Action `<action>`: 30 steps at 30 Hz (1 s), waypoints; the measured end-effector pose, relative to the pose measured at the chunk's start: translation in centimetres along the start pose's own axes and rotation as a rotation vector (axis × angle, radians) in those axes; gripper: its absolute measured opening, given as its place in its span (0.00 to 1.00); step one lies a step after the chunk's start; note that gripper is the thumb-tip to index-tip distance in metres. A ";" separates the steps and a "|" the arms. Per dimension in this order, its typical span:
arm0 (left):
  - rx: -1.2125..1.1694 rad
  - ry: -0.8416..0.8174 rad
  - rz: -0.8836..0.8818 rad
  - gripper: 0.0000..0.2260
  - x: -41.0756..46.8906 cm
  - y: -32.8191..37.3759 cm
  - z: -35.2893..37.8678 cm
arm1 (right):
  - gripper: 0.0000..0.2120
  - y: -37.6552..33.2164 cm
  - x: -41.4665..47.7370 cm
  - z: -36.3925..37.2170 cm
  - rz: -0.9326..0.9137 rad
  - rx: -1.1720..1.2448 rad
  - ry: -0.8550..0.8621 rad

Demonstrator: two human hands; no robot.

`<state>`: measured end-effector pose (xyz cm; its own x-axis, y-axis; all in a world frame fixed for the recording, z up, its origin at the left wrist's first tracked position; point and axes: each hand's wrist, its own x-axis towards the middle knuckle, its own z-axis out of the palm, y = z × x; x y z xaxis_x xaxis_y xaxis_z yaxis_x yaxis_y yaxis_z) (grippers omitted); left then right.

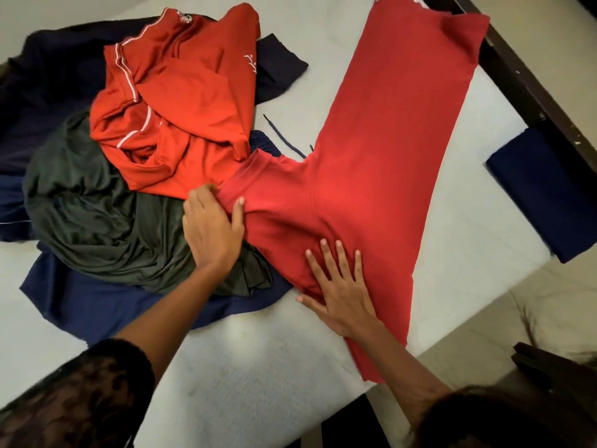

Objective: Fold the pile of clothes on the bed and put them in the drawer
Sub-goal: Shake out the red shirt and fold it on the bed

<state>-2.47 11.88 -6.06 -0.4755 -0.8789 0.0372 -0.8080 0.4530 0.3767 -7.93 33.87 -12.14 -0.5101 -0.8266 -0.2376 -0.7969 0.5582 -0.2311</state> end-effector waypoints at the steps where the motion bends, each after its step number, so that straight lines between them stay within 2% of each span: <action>1: -0.025 -0.032 -0.066 0.24 -0.8 -0.1 0.0 | 0.35 0.0 -0.2 0.0 0.006 0.010 -0.011; 6: -0.452 -0.170 -0.437 0.29 -1.5 1.0 -0.1 | 0.34 0.0 -1.1 -1.3 0.025 0.008 0.048; 9: -0.637 -0.143 -0.615 0.33 -1.0 2.6 -0.1 | 0.33 0.7 -2.0 -1.8 0.091 -0.025 0.080; 12: -0.761 -0.095 -0.838 0.34 -0.8 4.0 -0.4 | 0.33 1.8 -3.3 -1.5 0.161 -0.046 0.027; 14: -0.831 -0.087 -0.908 0.28 -0.7 4.7 -0.6 | 0.34 2.2 -4.1 -1.1 0.173 -0.062 -0.055; 17: -0.965 -0.172 -0.908 0.13 -0.7 5.8 -1.0 | 0.36 2.4 -4.6 -1.1 0.172 -0.077 -0.129; 20: -1.010 -0.263 -0.795 0.12 -0.9 6.8 -1.9 | 0.38 2.3 -4.7 -1.9 0.148 -0.034 -0.128; 22: -0.992 -0.270 -0.623 0.07 -1.2 7.6 -2.1 | 0.39 2.3 -5.1 -2.7 0.159 0.018 -0.102; 25: -0.945 -0.255 -0.312 0.07 -2.3 9.2 -1.5 | 0.37 2.4 -5.4 -3.6 0.199 0.121 0.007; 28: -0.706 -0.311 0.027 0.08 -4.6 11.4 0.0 | 0.33 2.4 -5.3 -5.3 0.308 0.600 0.099; 30: -0.518 -0.511 0.296 0.17 -6.8 12.5 1.6 | 0.27 2.5 -5.0 -6.5 0.446 1.004 0.234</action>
<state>-9.87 23.73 -3.10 -0.8483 -0.4981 -0.1797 -0.4173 0.4201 0.8058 -9.45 38.91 -5.42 -0.8168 -0.4731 -0.3301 0.0396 0.5249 -0.8502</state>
